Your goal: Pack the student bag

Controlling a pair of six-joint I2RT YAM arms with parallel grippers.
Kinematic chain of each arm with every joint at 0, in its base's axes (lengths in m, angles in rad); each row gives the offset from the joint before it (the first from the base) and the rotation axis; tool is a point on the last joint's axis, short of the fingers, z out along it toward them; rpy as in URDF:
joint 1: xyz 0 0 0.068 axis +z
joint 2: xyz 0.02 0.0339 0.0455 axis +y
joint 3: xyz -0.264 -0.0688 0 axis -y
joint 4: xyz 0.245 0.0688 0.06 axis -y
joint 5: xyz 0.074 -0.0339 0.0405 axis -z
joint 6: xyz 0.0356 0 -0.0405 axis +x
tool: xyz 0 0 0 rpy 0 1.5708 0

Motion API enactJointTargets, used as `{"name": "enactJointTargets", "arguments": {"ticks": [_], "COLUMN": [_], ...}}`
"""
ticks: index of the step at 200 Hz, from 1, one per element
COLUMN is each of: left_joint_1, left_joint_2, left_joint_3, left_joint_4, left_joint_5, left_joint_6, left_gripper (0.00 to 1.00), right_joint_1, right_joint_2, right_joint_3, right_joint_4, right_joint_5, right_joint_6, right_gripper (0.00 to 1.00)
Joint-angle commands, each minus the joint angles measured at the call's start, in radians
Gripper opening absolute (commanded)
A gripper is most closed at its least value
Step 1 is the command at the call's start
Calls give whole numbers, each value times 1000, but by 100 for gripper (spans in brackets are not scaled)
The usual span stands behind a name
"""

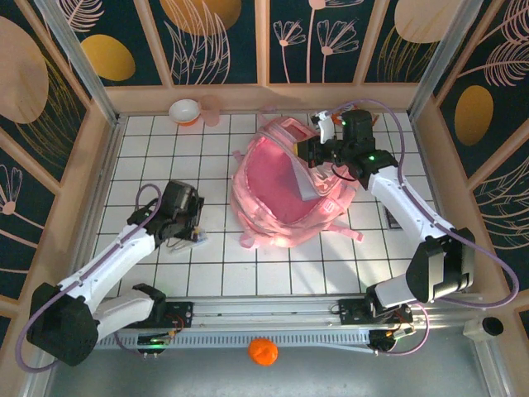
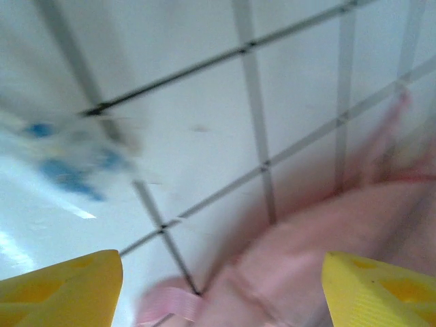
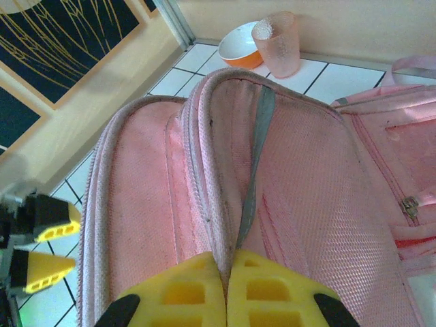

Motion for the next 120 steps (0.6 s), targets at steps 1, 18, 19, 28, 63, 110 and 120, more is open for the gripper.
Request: {"name": "enactJointTargets", "arguments": {"ticks": [1, 18, 19, 28, 63, 110, 120], "left_joint_1": [4, 7, 7, 9, 28, 61, 64], "left_joint_2": [-31, -5, -3, 15, 76, 139, 160], "left_joint_3": [-49, -48, -48, -51, -62, -61, -60], "left_joint_4": [-84, -105, -106, -107, -80, -58, -55], "left_joint_5": [-11, -8, -7, 10, 34, 79, 90], "left_joint_6": [-193, -182, -181, -180, -173, -179, -173], "left_gripper": [76, 77, 77, 77, 78, 77, 77], "right_joint_1": [7, 8, 9, 8, 9, 9, 8], "right_joint_2": [-70, -63, -63, -60, -50, -38, -35], "right_joint_3": [29, 31, 32, 33, 34, 51, 55], "right_joint_4": [125, 125, 124, 122, 123, 97, 93], "right_joint_5": [-23, -25, -25, -25, -21, -1, 5], "right_joint_6": [-18, -19, -20, -22, -23, -35, -36], "right_gripper": [0, 0, 0, 0, 0, 0, 0]}}
